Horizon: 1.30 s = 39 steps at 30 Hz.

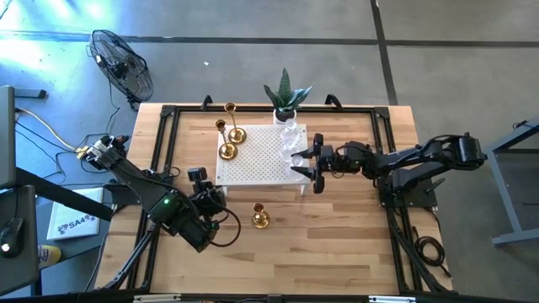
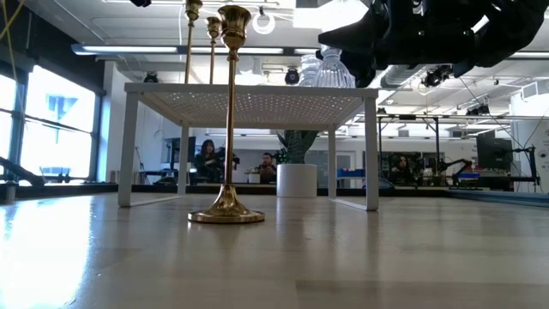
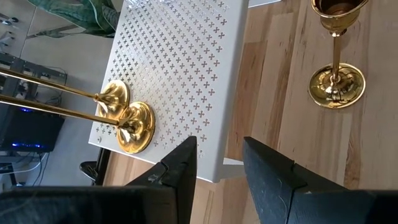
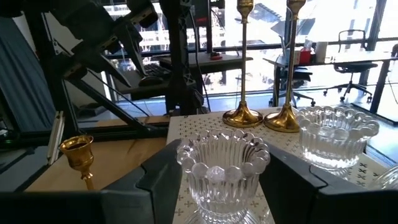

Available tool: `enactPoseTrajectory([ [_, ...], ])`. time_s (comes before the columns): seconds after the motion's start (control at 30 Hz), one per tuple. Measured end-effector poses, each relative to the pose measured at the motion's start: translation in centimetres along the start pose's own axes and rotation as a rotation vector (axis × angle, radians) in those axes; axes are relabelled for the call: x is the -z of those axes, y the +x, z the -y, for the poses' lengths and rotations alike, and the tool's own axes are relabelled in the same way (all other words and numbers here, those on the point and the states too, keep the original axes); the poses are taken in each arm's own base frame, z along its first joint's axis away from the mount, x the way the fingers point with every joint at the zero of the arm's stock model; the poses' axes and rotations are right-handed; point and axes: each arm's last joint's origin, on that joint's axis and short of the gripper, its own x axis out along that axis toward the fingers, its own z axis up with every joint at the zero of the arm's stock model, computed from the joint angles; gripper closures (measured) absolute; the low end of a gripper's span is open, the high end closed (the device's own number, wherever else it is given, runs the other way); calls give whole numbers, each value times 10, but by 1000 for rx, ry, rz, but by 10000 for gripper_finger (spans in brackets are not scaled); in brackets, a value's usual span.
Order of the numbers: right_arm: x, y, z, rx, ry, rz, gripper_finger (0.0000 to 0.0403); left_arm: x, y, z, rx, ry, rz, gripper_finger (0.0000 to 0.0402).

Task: Pick & Place candle stick holders
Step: Put the transparent candle holder on the shelf aligned with the other transparent candle holders

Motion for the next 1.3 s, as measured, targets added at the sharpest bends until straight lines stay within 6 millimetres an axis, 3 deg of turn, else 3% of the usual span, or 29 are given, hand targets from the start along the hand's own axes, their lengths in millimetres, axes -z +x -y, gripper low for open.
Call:
enactPoseTrajectory([
  [0.7,5,0,-1,-44,-12,-55,214,0,0,1,18,0,-15,278],
  [1.3,-6,-15,-3,-64,-25,-109,214,0,0,2,41,-12,-25,278],
])
